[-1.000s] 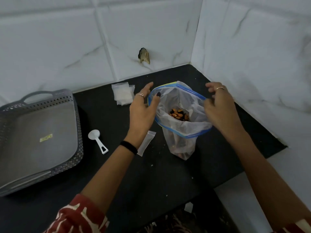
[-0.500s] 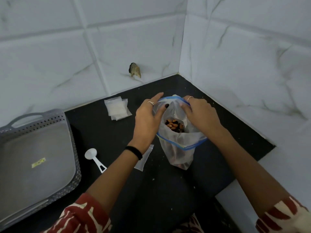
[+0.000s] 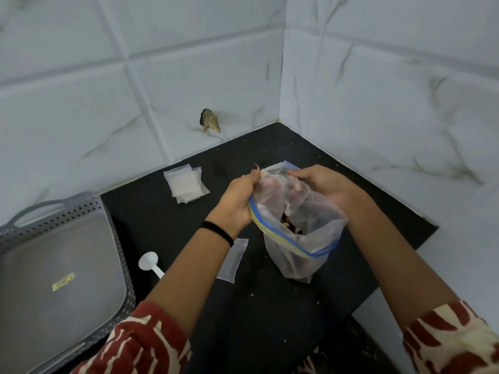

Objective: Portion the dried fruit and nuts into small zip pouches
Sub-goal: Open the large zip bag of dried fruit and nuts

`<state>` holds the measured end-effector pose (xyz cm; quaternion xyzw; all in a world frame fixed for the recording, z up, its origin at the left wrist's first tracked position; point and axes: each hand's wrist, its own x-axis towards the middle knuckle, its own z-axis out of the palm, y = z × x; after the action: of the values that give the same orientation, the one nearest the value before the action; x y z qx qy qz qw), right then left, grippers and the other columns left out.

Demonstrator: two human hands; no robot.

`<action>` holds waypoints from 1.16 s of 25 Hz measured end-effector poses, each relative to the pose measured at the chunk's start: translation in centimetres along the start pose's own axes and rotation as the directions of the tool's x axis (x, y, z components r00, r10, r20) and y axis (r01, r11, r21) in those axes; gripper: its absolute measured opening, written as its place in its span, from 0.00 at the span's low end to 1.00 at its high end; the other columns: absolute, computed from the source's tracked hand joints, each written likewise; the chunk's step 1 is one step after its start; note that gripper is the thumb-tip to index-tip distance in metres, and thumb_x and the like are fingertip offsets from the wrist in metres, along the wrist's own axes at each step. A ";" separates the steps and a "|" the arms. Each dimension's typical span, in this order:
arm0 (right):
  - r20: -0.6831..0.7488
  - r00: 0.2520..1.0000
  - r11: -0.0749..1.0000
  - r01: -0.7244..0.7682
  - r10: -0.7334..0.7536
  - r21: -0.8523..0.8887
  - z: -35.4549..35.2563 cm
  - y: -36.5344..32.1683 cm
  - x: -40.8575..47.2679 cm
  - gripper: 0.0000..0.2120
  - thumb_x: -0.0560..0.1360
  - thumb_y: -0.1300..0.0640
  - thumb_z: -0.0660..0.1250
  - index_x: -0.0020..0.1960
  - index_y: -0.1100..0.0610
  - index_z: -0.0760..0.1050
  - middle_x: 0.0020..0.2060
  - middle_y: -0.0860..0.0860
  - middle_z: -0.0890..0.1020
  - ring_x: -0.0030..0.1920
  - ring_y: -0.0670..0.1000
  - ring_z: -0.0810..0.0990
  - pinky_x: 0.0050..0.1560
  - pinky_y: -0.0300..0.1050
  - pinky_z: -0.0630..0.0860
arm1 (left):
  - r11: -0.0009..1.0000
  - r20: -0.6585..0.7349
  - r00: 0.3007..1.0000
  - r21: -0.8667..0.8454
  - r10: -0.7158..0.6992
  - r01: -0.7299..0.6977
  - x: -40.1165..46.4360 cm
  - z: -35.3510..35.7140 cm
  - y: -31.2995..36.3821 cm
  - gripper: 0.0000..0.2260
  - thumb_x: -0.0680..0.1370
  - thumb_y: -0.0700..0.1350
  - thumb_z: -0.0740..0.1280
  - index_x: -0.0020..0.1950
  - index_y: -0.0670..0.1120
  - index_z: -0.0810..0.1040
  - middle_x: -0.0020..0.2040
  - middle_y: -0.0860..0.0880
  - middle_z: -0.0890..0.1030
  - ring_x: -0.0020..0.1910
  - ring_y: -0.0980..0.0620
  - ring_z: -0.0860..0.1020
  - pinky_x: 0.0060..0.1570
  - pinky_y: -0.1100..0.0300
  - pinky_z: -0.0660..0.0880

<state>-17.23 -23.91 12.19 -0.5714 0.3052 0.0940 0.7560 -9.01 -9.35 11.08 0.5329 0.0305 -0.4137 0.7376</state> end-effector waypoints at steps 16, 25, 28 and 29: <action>-0.205 0.970 0.990 0.136 -0.128 0.028 1.5 -1.0 0.8 0.07 0.76 0.59 0.63 0.47 0.62 0.76 0.39 0.57 0.78 0.39 0.53 0.78 0.37 0.44 0.79 | 0.673 -0.092 0.957 0.729 0.276 -0.124 -2.2 -2.3 0.8 0.25 0.74 0.55 0.71 0.66 0.45 0.70 0.62 0.46 0.74 0.53 0.52 0.76 0.46 0.60 0.75; -0.403 0.784 0.284 -0.298 -0.471 -0.911 6.1 -1.8 -2.9 0.29 0.76 0.37 0.59 0.64 0.60 0.70 0.53 0.58 0.75 0.53 0.57 0.76 0.50 0.50 0.73 | -0.077 0.138 0.769 0.990 0.624 -0.116 -5.4 -1.3 -0.4 0.27 0.76 0.58 0.66 0.68 0.42 0.68 0.64 0.43 0.67 0.64 0.45 0.68 0.60 0.56 0.68; -0.475 0.781 0.176 -0.443 -0.405 -0.879 6.5 -1.2 -3.3 0.25 0.75 0.36 0.61 0.55 0.58 0.71 0.40 0.55 0.74 0.39 0.53 0.74 0.39 0.46 0.70 | -0.185 0.090 0.837 0.983 0.540 0.013 -5.0 -0.1 -0.1 0.25 0.78 0.61 0.62 0.63 0.41 0.72 0.59 0.42 0.75 0.58 0.45 0.76 0.45 0.57 0.69; -0.498 0.786 0.160 -0.474 -0.367 -0.866 6.3 -0.8 -3.3 0.22 0.75 0.38 0.62 0.53 0.58 0.70 0.37 0.54 0.72 0.35 0.51 0.72 0.36 0.44 0.68 | -0.222 0.084 0.863 0.974 0.499 0.033 -4.7 0.1 -0.2 0.24 0.79 0.61 0.61 0.61 0.41 0.74 0.58 0.43 0.76 0.57 0.45 0.77 0.43 0.57 0.69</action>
<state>-17.16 -17.69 15.74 -0.9013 0.4173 0.1056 0.0482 -12.29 -6.70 13.21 0.9559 -0.2691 -0.0336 0.1129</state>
